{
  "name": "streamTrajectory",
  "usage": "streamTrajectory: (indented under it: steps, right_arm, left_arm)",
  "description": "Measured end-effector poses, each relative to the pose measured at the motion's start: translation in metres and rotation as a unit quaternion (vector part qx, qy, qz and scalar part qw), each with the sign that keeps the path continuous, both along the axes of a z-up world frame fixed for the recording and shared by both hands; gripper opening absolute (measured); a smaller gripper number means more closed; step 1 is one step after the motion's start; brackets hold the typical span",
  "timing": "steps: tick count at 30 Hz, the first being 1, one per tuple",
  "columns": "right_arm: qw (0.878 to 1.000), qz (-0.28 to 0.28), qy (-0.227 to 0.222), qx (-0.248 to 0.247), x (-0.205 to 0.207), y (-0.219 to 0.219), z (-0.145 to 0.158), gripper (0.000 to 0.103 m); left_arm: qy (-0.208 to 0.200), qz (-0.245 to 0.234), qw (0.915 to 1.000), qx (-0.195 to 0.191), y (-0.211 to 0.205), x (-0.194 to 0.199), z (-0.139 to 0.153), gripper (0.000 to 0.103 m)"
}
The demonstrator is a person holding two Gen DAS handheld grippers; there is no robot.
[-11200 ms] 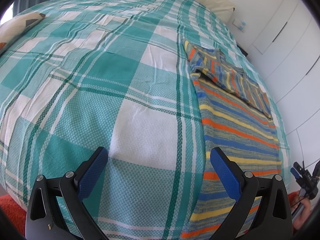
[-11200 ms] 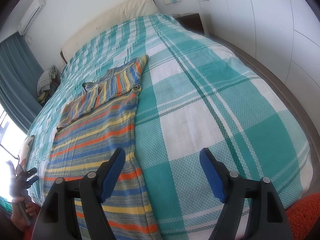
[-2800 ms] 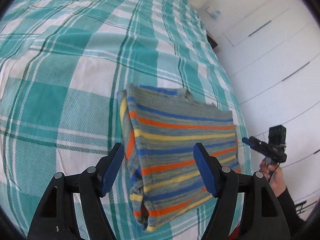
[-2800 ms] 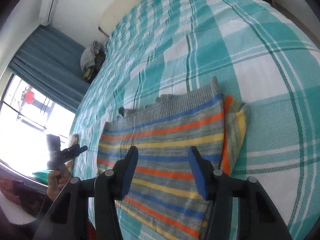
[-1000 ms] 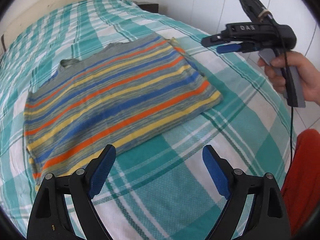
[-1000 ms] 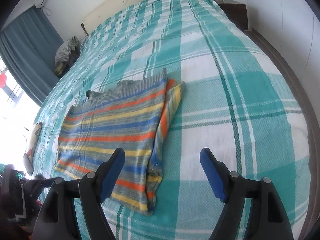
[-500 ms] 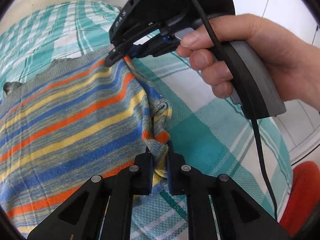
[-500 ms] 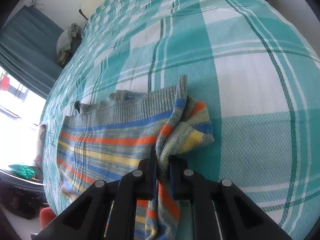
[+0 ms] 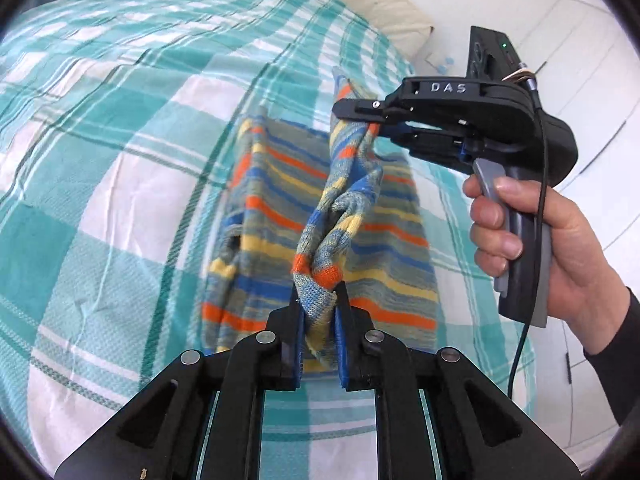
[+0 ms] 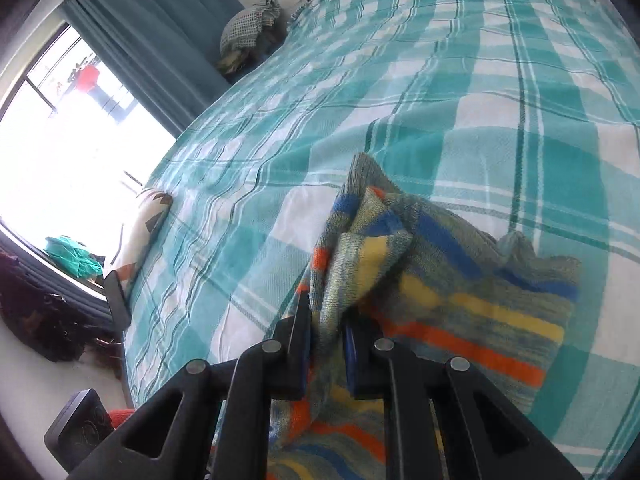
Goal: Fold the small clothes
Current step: 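Fold the held side edge over the sweater and open both grippers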
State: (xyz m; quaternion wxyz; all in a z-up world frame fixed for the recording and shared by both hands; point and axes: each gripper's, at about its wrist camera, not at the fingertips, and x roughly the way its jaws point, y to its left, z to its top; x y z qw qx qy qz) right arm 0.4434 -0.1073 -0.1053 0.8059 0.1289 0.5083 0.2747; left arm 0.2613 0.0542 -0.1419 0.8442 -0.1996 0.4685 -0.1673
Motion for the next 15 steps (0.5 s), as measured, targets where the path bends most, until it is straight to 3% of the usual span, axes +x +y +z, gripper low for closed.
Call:
streamTrajectory:
  steps: [1,2,3,4,6,10,13,15]
  right_arm:
    - [1.000,-0.007,0.018,0.013,0.003,0.008,-0.011,0.039]
    - [0.999,-0.020,0.032,0.028,0.002,0.011,-0.020,0.047]
    - [0.998,-0.030,0.034,0.041,-0.002,0.009,-0.022,0.047]
    - [0.998,-0.037,0.029,0.051,-0.008,0.003,-0.020,0.047]
    - [0.998,-0.044,0.004,0.049,-0.028,-0.014,-0.009,0.047]
    - [0.997,-0.015,-0.059,-0.038,-0.088,-0.041,0.015,0.047]
    - [0.993,-0.001,-0.084,-0.084,-0.136,-0.050,0.011,0.047]
    - [0.994,-0.005,-0.067,-0.091,-0.157,-0.050,-0.011,0.050]
  left_arm:
    - [0.026,0.007,0.9996,0.010,0.005,0.001,-0.012,0.028]
    - [0.041,0.010,0.9991,0.008,0.013,-0.002,-0.017,0.043]
    - [0.043,0.013,0.9990,-0.002,0.022,-0.009,-0.017,0.054]
    - [0.034,0.016,0.9993,-0.006,0.030,-0.018,-0.014,0.059]
    - [0.003,0.019,0.9998,-0.006,0.041,-0.033,-0.001,0.077]
    - [-0.024,0.002,0.9996,-0.015,0.040,-0.024,0.011,0.084]
    - [-0.027,-0.008,0.9992,0.028,0.019,-0.004,0.004,0.084]
    - [0.007,0.004,0.9968,0.080,0.012,0.013,-0.018,0.081]
